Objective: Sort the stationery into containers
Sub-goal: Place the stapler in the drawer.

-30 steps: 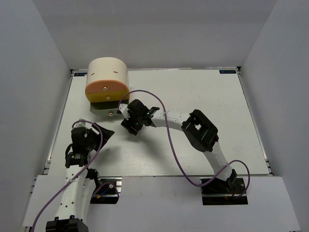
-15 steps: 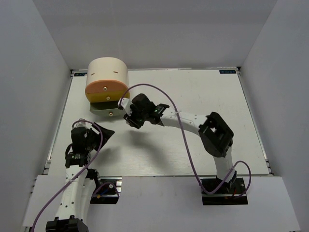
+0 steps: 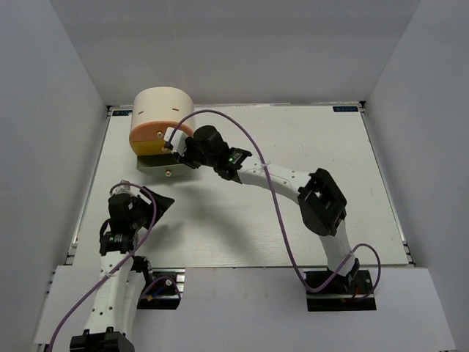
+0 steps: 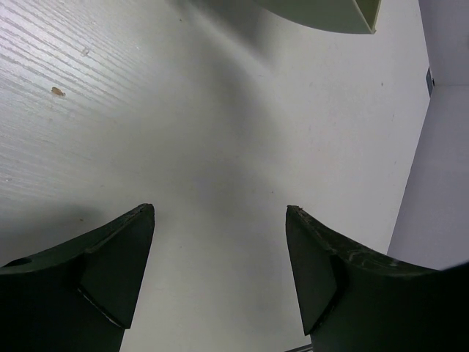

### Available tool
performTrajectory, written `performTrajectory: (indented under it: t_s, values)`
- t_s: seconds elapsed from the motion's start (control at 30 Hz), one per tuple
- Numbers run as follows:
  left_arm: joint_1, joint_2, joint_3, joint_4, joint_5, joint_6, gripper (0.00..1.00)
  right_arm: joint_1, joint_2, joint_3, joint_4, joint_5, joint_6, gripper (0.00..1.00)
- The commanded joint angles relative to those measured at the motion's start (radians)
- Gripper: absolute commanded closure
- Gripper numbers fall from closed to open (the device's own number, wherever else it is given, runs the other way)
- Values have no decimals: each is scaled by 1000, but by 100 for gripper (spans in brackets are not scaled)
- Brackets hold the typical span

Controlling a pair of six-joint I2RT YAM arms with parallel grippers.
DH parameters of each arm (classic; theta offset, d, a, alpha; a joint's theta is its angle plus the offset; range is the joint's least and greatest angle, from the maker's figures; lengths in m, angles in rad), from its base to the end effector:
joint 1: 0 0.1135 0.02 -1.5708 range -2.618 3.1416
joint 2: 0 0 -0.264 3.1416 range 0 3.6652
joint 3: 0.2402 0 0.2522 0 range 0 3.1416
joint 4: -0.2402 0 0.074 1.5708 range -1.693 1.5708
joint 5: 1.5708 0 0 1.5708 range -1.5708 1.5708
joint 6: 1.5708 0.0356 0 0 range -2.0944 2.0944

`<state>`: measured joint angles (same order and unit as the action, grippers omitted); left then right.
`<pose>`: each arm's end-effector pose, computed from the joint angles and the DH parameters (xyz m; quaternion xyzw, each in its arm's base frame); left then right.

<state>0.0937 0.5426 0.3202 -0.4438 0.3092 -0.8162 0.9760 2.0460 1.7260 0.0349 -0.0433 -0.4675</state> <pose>0.1314 0.0015 0.1876 -0.3301 0.8279 -0.2822 0.3550 0.2774 0.4128 0.2973 -0.5384 0.5921 0.1675 0.5757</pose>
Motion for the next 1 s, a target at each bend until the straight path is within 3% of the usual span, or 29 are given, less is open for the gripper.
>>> performTrajectory:
  t_s: [0.0, 0.23, 0.47, 0.67, 0.77, 0.9, 0.93, 0.97]
  values:
    - [3, -15, -12, 20, 14, 5, 18, 9, 51, 49, 149, 97, -92, 67]
    - [3, -15, -21, 31, 24, 5, 18, 6, 85, 37, 195, 115, -129, 64]
    - [3, -6, -21, 40, 24, -5, 18, 10, 95, 9, 204, 157, -138, 33]
    - [3, -6, -30, 51, 33, -5, 18, 16, 68, -28, 197, 137, -137, 32]
    - [3, 6, -39, 80, 33, -24, 18, 16, 30, -25, 166, 113, -102, 42]
    - [3, 62, -68, 209, 44, -70, 25, 3, -59, -31, 52, 88, -22, 80]
    - [3, 92, -69, 243, 53, -86, 33, -3, -108, -34, 30, 83, -11, 99]
    - [3, 109, -85, 279, 53, -104, 38, -20, -122, -61, 10, 83, 21, 100]
